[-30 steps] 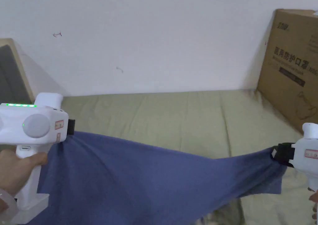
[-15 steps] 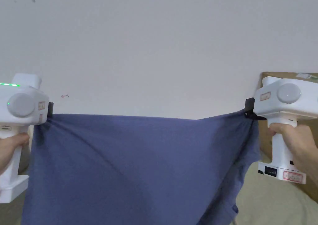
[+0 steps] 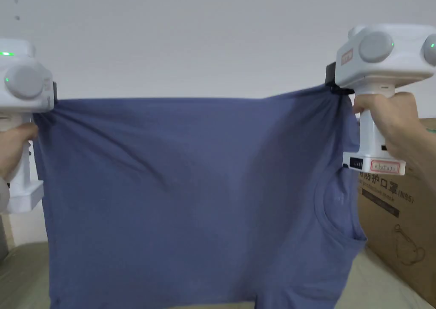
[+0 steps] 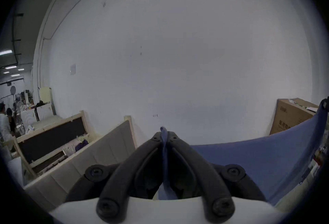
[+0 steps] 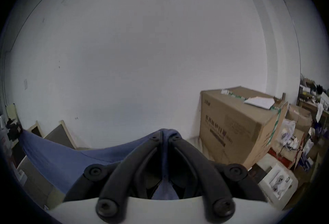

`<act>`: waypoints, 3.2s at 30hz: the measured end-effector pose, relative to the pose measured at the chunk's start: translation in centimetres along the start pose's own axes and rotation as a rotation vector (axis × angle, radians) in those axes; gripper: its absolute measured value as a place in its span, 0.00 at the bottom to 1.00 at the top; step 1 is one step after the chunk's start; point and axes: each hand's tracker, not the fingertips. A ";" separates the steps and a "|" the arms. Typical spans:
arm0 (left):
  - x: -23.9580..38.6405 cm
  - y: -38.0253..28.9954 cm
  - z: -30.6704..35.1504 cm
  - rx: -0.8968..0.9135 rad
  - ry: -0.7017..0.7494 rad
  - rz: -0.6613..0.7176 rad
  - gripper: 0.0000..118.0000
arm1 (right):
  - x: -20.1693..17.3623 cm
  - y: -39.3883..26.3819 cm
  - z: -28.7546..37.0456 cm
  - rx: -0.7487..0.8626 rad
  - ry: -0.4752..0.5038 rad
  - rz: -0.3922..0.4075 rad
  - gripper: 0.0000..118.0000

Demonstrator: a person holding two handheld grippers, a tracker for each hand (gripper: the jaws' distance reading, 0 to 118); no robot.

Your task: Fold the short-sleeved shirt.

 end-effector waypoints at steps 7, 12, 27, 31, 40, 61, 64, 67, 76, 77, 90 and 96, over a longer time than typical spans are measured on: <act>0.8 -5.2 -0.9 -0.026 -0.026 -0.047 0.01 | 0.6 -3.7 -2.0 -0.048 -0.001 0.011 0.04; 2.6 -16.1 -4.5 -0.199 -0.032 -0.051 0.01 | 0.9 -13.5 -6.9 -0.242 -0.011 0.017 0.04; 5.2 -46.0 -7.2 -0.741 -0.056 -0.105 0.01 | 3.7 -44.6 -14.5 -0.759 -0.063 0.093 0.04; 4.0 -46.7 -4.5 -0.775 -0.079 -0.108 0.01 | 5.4 -46.7 -11.0 -0.795 -0.064 0.023 0.04; -1.4 -44.1 8.2 -0.730 -0.147 -0.111 0.01 | 8.7 -46.8 4.7 -0.739 0.032 -0.046 0.04; -11.2 -49.7 32.5 -0.830 -0.187 -0.140 0.02 | 12.5 -54.9 29.1 -0.894 0.057 -0.065 0.04; -11.2 -49.3 32.8 -0.831 -0.179 -0.147 0.36 | 12.1 -54.6 28.9 -0.890 0.044 -0.040 0.16; -11.6 -48.6 33.0 -0.834 -0.197 -0.067 0.75 | 12.0 -54.1 29.2 -0.873 0.023 0.033 0.50; -12.6 -45.9 36.3 -0.806 -0.260 0.016 0.29 | 11.3 -52.3 32.0 -0.784 0.050 0.041 0.36; -12.6 -46.1 37.0 -0.796 -0.252 0.016 0.00 | 11.2 -52.4 32.2 -0.792 0.057 0.037 0.03; -14.7 -49.3 38.6 -0.840 -0.209 0.049 0.88 | 11.7 -54.1 32.7 -0.838 0.065 -0.038 0.00; -14.8 -50.7 35.0 -0.855 -0.210 0.062 0.85 | 11.7 -54.2 32.2 -0.861 0.059 -0.048 0.00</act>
